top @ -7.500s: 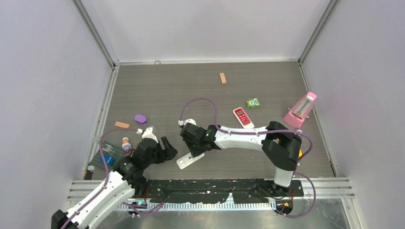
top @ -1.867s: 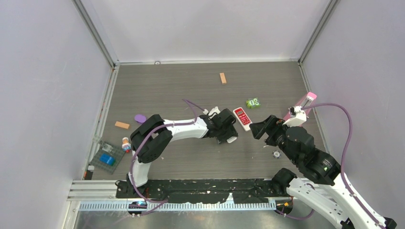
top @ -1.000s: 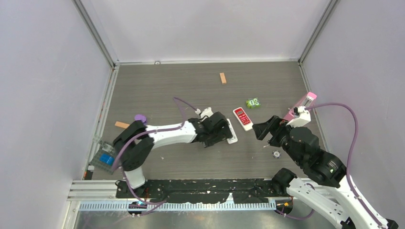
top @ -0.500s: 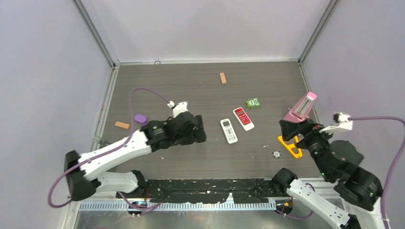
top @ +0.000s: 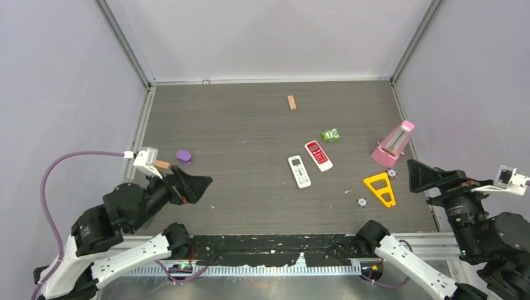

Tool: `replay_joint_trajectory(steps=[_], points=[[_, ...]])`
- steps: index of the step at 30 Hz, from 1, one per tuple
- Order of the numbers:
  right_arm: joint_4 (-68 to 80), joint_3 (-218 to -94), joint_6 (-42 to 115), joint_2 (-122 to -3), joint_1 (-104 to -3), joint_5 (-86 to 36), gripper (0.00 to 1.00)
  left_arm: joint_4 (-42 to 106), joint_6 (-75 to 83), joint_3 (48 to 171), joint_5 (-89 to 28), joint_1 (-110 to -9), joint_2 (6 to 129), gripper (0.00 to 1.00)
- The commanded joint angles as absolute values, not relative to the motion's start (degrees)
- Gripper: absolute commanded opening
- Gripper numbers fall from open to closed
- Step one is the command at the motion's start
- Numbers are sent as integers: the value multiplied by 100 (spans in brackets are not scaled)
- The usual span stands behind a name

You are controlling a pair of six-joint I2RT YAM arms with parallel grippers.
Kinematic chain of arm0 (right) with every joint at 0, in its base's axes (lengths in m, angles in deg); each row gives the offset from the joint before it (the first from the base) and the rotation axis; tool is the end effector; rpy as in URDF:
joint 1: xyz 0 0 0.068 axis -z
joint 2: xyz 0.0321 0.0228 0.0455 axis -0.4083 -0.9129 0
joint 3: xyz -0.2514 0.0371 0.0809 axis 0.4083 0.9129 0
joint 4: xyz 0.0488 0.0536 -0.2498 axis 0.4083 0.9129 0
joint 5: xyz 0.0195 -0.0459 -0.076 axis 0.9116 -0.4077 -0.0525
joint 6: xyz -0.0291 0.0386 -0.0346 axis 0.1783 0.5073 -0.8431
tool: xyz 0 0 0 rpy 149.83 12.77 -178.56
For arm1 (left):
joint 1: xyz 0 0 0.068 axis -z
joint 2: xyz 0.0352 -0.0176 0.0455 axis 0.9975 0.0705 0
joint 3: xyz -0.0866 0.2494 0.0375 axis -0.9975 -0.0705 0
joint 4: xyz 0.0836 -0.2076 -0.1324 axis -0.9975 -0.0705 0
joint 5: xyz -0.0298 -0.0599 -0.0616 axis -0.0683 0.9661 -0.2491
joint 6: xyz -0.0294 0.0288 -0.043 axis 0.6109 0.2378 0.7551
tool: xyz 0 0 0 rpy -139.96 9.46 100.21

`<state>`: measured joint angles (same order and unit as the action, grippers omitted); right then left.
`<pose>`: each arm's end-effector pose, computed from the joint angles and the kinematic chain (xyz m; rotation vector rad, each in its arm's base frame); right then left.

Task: Load the batteries into the remote control

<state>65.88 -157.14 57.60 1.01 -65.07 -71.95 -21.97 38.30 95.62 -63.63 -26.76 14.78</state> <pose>-0.0170 -0.0514 0.4290 0.3565 1.5539 0.3909 0.0446 -0.0392 0.3713 -0.0933 1.9256 -0.8706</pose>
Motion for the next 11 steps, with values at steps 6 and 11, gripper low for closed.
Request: replay_joint_trajectory(steps=[6,11], points=[[6430,-15952,5496,225,-6498,-7582,94,-2863,3320,9828,-6687,-2656,780,99],[6338,-15907,5507,227,-6496,-7491,94,-3052,3490,9791,-6918,-2656,639,100]])
